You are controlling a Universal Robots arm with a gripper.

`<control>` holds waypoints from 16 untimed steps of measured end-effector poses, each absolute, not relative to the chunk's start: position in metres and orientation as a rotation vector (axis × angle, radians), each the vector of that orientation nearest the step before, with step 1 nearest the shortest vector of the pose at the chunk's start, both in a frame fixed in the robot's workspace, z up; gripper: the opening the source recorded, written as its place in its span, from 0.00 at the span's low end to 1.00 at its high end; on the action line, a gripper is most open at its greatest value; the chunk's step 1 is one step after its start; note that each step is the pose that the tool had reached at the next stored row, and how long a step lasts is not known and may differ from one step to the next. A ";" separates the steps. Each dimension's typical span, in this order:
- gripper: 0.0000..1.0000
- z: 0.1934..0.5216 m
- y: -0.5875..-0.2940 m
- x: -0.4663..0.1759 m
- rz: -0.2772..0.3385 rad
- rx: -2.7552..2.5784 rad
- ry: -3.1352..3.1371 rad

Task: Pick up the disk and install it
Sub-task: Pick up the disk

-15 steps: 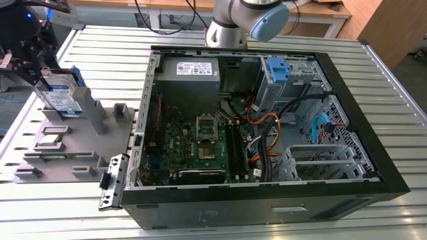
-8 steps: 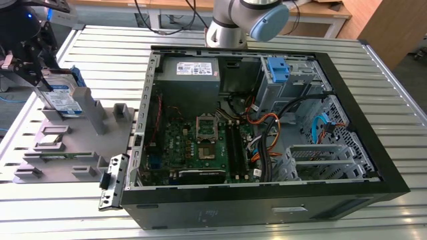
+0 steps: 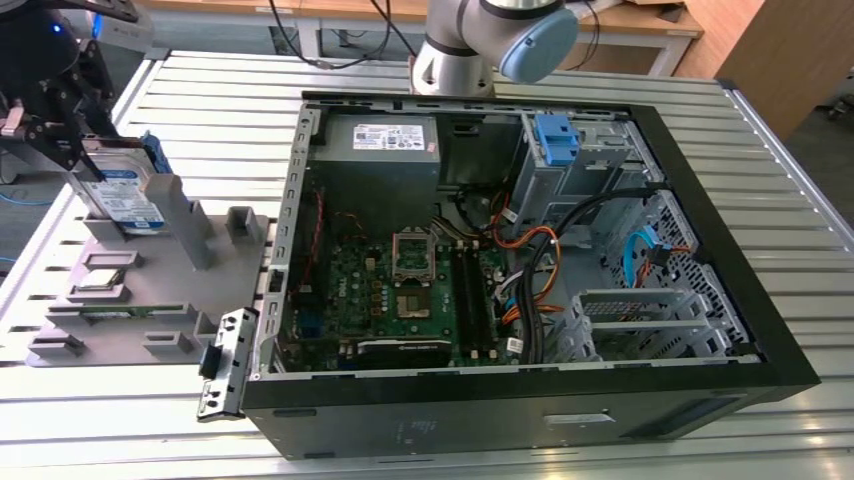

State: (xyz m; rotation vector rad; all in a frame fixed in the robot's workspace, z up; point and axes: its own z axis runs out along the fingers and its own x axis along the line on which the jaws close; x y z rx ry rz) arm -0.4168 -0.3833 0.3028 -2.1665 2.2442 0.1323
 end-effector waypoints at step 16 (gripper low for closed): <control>0.59 0.301 -0.381 -0.417 0.142 -2.163 2.235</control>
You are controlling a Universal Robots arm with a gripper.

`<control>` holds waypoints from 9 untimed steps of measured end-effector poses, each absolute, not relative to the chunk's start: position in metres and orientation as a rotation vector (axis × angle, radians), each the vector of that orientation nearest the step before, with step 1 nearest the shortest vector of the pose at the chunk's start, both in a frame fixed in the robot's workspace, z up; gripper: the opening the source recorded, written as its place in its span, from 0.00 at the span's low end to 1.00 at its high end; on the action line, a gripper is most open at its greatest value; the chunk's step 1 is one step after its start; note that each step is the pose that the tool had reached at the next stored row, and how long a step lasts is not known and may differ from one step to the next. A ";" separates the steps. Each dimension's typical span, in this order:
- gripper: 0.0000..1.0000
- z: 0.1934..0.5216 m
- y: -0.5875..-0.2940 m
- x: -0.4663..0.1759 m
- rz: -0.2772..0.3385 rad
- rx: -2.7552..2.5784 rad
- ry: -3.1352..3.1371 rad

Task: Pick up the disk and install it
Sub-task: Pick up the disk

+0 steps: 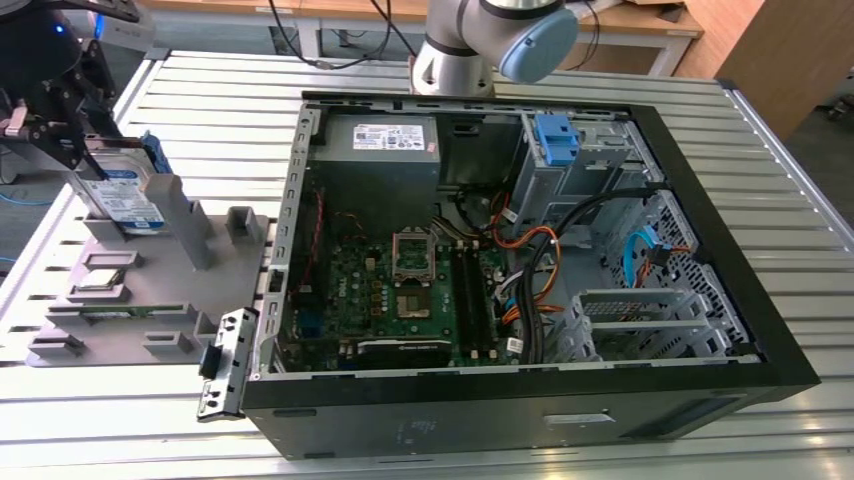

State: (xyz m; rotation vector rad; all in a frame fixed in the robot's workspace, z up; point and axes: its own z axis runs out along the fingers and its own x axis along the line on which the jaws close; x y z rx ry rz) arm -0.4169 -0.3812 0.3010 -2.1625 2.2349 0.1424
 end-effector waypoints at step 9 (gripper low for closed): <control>0.59 0.301 -0.381 -0.417 0.143 -2.163 2.235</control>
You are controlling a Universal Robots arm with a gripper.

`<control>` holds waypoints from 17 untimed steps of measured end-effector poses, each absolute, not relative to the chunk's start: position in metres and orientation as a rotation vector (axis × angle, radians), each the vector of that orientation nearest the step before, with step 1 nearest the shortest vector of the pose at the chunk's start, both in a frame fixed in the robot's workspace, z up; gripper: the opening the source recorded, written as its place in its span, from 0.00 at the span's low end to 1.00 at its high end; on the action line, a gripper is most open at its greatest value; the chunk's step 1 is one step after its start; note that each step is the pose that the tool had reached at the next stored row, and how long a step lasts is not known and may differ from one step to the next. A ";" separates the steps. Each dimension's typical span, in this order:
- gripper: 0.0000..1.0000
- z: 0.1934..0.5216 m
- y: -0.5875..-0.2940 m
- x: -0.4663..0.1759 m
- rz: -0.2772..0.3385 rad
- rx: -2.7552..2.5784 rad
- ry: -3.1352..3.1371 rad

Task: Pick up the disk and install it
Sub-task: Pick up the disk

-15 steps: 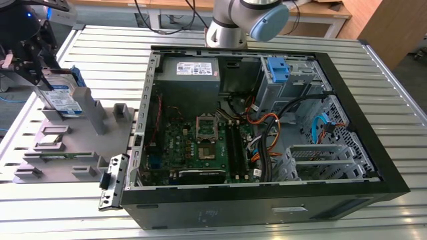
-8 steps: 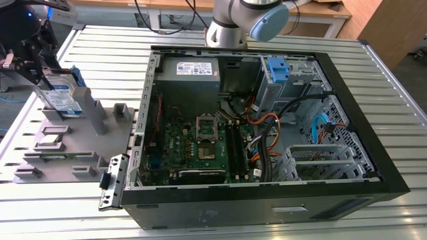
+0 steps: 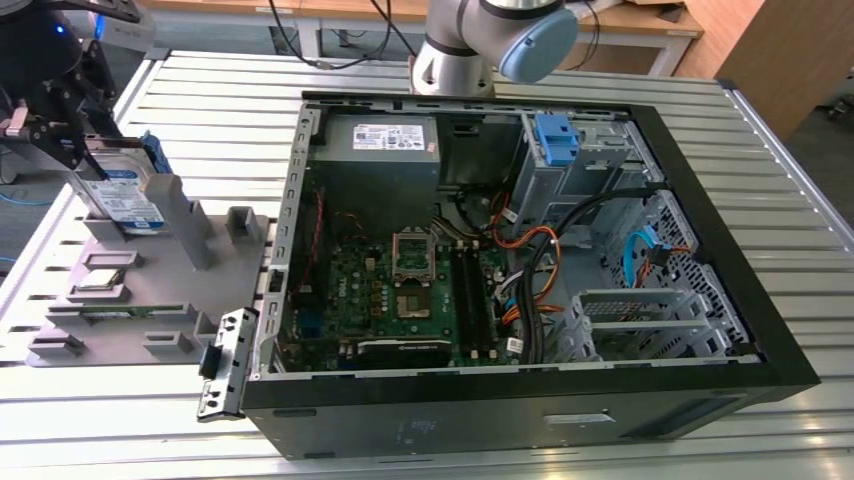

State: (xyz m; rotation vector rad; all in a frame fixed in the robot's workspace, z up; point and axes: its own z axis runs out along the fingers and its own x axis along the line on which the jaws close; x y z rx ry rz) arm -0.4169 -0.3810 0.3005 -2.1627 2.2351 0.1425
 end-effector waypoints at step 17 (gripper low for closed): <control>0.51 0.300 -0.381 -0.417 0.143 -2.163 2.235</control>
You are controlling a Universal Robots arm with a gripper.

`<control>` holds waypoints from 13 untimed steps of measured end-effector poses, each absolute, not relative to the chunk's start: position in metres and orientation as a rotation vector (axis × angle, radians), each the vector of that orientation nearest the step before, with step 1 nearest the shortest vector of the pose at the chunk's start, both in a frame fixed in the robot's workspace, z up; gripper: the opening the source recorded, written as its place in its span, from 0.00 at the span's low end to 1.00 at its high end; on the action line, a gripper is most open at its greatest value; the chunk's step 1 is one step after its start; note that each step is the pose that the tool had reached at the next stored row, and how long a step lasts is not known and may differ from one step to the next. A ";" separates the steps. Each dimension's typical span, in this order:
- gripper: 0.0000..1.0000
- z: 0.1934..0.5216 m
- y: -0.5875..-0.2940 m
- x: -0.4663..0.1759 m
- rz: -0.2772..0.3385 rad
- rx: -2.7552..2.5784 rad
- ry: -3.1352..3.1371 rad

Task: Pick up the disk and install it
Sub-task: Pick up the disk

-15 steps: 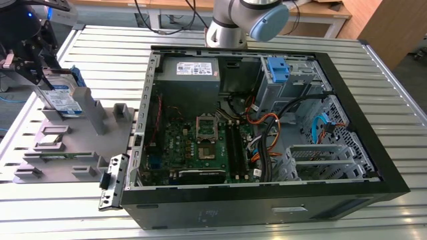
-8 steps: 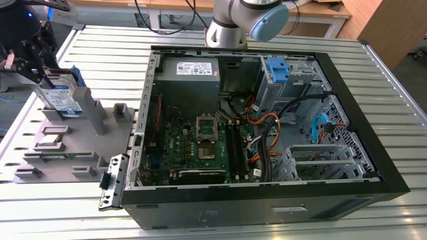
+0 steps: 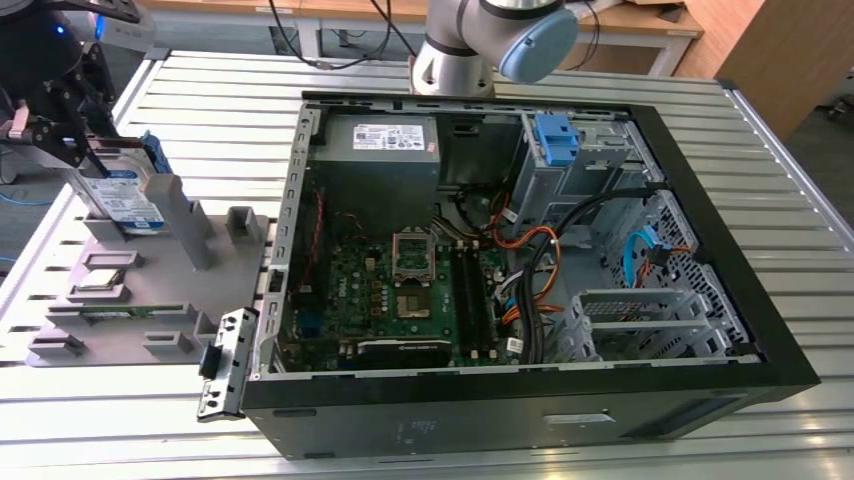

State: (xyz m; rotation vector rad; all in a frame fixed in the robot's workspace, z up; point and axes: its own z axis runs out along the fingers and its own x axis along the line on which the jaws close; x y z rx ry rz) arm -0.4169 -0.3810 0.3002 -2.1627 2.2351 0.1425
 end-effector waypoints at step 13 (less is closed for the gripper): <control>0.51 0.302 -0.381 -0.417 0.132 -2.158 2.229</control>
